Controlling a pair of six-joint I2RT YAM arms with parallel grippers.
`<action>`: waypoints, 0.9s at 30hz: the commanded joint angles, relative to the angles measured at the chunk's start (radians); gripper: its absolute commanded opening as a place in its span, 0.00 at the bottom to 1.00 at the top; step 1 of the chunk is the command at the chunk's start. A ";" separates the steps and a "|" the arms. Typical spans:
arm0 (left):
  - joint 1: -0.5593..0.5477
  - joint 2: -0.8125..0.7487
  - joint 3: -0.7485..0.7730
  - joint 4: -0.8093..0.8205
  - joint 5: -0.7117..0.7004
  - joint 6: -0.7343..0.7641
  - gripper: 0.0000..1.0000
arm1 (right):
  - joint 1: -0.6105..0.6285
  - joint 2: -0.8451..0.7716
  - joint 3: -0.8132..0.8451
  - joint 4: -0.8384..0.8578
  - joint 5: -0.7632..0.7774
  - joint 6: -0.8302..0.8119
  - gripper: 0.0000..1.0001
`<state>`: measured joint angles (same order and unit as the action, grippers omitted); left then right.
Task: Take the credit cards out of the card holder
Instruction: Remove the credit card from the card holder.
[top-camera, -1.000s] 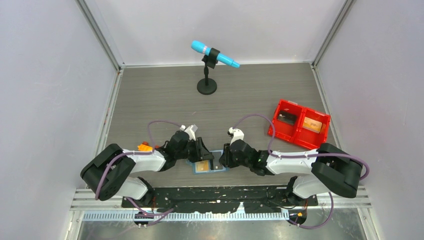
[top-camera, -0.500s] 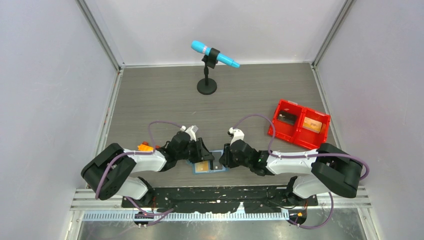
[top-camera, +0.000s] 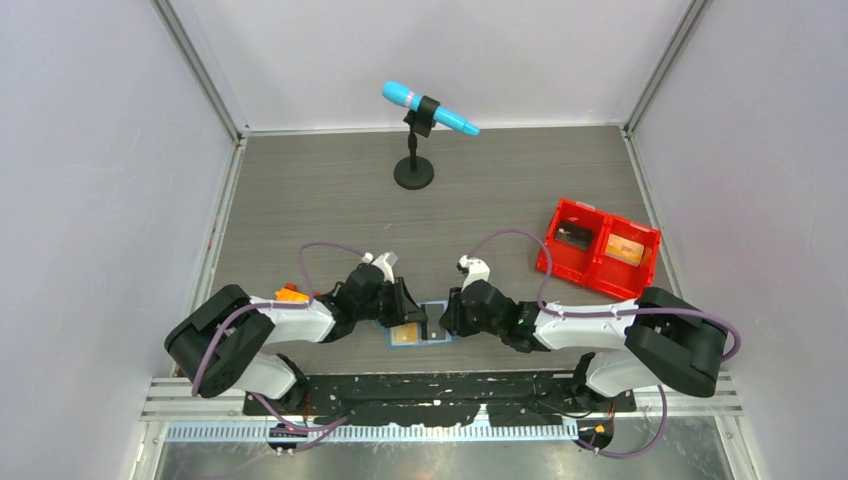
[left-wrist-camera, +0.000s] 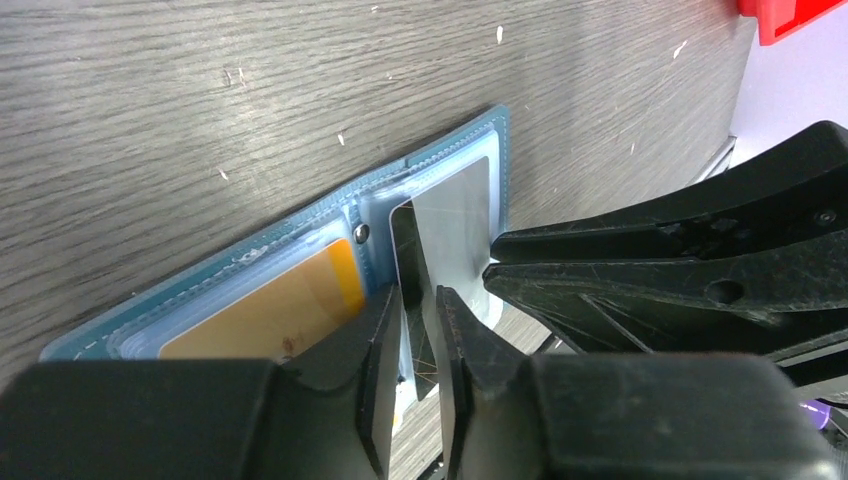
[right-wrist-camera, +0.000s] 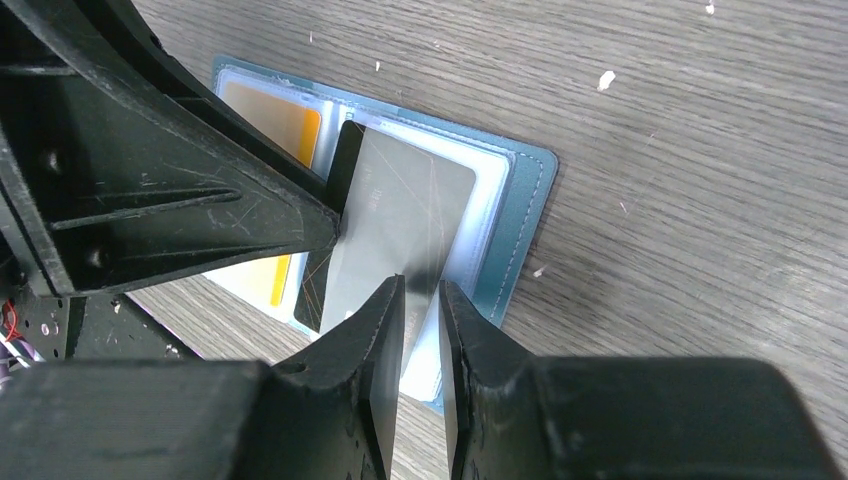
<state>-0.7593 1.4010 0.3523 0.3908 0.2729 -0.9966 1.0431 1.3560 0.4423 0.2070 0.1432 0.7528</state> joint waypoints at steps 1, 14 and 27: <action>-0.006 0.020 0.002 0.062 0.028 -0.022 0.17 | 0.000 -0.016 -0.020 -0.040 0.008 0.006 0.27; -0.005 -0.018 0.011 -0.009 0.008 -0.011 0.00 | -0.002 0.000 -0.029 -0.058 0.036 0.018 0.26; 0.017 -0.096 0.008 -0.108 -0.006 0.025 0.00 | -0.021 -0.006 -0.037 -0.073 0.047 0.031 0.26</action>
<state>-0.7551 1.3426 0.3527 0.3321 0.2760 -1.0088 1.0317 1.3502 0.4320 0.2054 0.1543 0.7818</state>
